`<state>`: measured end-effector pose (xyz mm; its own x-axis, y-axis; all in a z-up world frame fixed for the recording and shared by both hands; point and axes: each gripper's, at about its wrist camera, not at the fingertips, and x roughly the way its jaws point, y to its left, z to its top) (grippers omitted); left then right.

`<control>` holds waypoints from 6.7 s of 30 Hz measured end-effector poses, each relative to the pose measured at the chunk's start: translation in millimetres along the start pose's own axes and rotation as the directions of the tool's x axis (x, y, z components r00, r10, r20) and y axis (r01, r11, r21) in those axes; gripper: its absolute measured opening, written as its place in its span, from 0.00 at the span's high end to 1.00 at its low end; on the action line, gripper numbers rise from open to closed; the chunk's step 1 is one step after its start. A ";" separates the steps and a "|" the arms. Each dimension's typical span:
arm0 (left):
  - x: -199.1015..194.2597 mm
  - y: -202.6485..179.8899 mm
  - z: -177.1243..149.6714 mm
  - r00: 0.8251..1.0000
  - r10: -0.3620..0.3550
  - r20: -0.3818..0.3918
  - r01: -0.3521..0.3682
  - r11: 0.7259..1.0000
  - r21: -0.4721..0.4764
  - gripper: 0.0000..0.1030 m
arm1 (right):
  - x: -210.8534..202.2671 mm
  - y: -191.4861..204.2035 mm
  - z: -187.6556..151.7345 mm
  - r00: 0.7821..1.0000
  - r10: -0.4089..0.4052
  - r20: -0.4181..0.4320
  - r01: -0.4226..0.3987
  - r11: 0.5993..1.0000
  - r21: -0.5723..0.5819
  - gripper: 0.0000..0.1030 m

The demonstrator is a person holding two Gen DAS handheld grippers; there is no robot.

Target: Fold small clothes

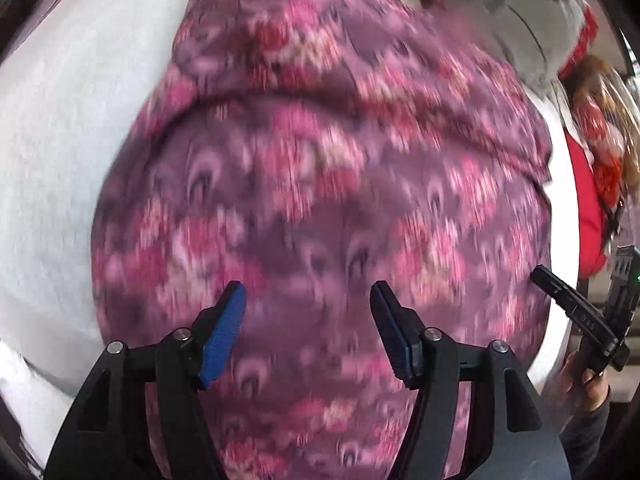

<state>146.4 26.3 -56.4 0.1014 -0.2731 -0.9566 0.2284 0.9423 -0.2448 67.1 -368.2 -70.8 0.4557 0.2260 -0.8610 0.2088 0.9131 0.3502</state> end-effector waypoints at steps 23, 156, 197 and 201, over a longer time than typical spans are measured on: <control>-52.8 107.2 -153.9 0.975 -0.159 -0.153 0.143 0.983 -0.112 0.38 | -46.4 -86.0 -188.4 0.980 0.155 0.124 -0.185 0.938 0.292 0.52; -55.8 91.9 216.6 0.884 -0.197 0.423 0.249 0.966 -0.070 1.00 | -17.0 -24.9 202.4 0.803 0.116 0.584 -0.288 0.935 0.210 0.97; -13.1 45.3 60.3 0.992 0.002 0.124 0.009 0.996 -0.086 0.35 | -8.3 -29.5 59.3 0.956 -0.233 0.179 0.163 0.927 0.337 0.97; -10.4 37.3 58.5 0.994 0.028 0.110 -0.023 0.999 -0.047 0.23 | -23.3 -4.5 57.2 0.941 -0.267 0.209 0.198 0.933 0.300 0.92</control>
<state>210.5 53.0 -46.4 0.2137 -0.2664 -0.9399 0.1803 0.9563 -0.2300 105.0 -397.1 -31.2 0.5539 -0.1018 -0.8263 0.5449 0.7947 0.2673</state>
